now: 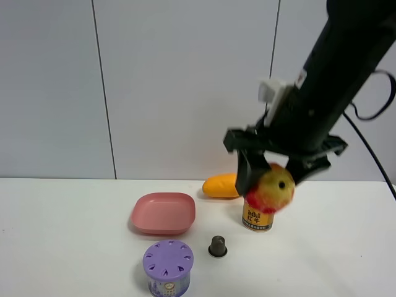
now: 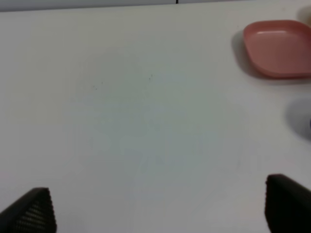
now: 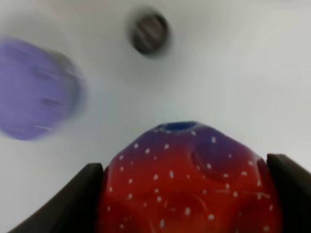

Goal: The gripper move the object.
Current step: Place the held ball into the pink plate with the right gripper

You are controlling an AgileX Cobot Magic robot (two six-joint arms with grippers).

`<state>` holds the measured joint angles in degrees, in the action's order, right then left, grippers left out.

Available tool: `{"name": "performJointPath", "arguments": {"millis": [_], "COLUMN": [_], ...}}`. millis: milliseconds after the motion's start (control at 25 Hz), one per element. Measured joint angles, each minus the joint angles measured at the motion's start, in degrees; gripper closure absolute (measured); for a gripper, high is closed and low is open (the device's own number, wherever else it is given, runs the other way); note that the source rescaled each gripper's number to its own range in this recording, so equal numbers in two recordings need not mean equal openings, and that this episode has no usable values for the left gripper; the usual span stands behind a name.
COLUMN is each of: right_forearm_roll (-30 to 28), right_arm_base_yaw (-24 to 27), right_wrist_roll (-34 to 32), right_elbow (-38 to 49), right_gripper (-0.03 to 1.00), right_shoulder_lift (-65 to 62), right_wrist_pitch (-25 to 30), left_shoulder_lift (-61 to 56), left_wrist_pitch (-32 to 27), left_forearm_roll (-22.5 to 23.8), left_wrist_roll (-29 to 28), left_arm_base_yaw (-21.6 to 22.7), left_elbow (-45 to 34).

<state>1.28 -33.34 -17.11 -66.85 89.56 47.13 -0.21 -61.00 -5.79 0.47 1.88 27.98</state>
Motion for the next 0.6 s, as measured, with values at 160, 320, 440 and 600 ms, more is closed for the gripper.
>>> {"name": "performJointPath", "arguments": {"millis": [160, 320, 440, 600], "right_forearm_roll": [-0.31, -2.27, -3.26, -3.72], "right_arm_base_yaw": [-3.95, -6.67, -7.17, -7.62], "right_wrist_roll": [0.00, 0.06, 0.38, 1.26], "right_elbow": [-11.10, -21.61, -28.09, -35.73], "right_gripper": [0.97, 0.97, 0.97, 0.97], "right_shoulder_lift": [-0.44, 4.82, 11.78, 22.10], "right_wrist_pitch": [0.69, 1.05, 3.32, 7.07], "left_shoulder_lift": [0.00, 0.00, 0.00, 0.00], "left_wrist_pitch": [0.00, 0.00, 0.00, 0.00], "left_forearm_roll": [0.00, 0.00, 0.00, 0.00], "left_wrist_roll": [0.00, 0.00, 0.00, 0.00], "left_arm_base_yaw": [0.00, 0.00, 0.00, 0.00], "left_elbow": [0.00, 0.00, 0.00, 0.00]}}
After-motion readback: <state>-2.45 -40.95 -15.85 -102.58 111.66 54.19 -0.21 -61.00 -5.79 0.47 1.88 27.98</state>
